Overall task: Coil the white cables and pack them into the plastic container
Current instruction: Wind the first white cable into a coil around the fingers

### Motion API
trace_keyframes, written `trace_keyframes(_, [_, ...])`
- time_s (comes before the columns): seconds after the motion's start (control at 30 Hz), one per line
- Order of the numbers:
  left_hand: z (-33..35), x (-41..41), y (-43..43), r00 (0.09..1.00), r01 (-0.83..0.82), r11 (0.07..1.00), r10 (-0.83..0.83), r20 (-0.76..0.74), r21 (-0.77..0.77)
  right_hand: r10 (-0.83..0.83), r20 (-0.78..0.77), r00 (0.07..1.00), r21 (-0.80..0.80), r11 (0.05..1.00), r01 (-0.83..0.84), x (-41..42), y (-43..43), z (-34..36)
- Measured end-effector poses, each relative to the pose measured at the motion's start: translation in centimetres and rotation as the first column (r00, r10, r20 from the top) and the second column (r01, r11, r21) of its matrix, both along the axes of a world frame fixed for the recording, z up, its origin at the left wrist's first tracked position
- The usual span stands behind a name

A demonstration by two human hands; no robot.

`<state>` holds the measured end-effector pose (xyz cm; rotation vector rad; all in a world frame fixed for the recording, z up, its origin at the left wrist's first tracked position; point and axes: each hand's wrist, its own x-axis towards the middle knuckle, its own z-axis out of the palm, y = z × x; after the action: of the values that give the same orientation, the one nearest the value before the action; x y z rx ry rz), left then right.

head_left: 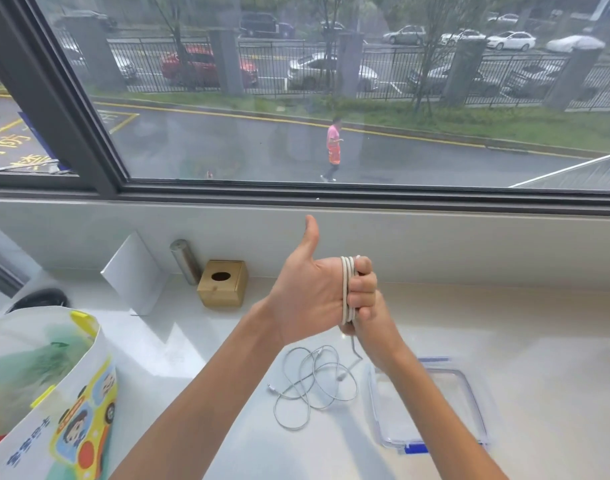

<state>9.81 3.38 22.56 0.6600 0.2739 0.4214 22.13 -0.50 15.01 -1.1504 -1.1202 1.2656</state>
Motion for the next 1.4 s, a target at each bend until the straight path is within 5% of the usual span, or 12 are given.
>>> trace_keyframes(0.17, [-1.1,-0.8,2.7,0.972,-0.236,0.968,0.236,-0.010,-0.081,0.068,0.339,0.938,0.066,0.993,-0.096,-1.1,-4.4,-3.0])
trace_keyframes(0.33, [-3.3,-0.6,2.8,0.964,-0.264,0.943,0.266,-0.019,-0.202,0.091,0.790,0.606,0.126,0.944,-0.306,0.4,-6.1,-0.8])
trace_keyframes(0.53, [-3.5,0.2,2.2,0.948,-0.299,0.902,0.318,0.013,-0.311,-0.003,0.875,0.485,0.216,0.898,-0.384,0.7,-6.6,2.5])
trace_keyframes(0.67, [-3.2,0.1,1.6,0.970,-0.243,0.931,0.232,-0.070,-0.272,-0.319,0.865,0.388,0.443,0.849,-0.288,2.6,-6.3,4.8])
trace_keyframes(0.8, [-2.7,0.0,0.9,0.986,-0.162,0.944,0.143,-0.086,-0.287,-0.459,0.845,0.274,0.534,0.759,-0.372,4.5,-5.5,7.3])
trace_keyframes(1.13, [-2.1,0.2,-0.2,0.990,-0.142,0.937,0.127,-0.067,-0.320,-0.478,0.839,0.261,0.544,0.704,-0.457,5.8,-6.0,8.4])
trace_keyframes(1.3, [-2.0,1.2,-1.1,0.987,-0.056,0.993,0.040,-0.157,-0.104,-0.468,0.806,0.362,0.592,0.648,-0.479,5.2,-5.0,7.9])
trace_keyframes(1.4, [-1.4,0.8,-0.6,0.984,-0.060,0.988,0.035,-0.172,-0.143,-0.320,0.834,0.450,0.532,0.686,-0.497,5.1,-4.4,6.9])
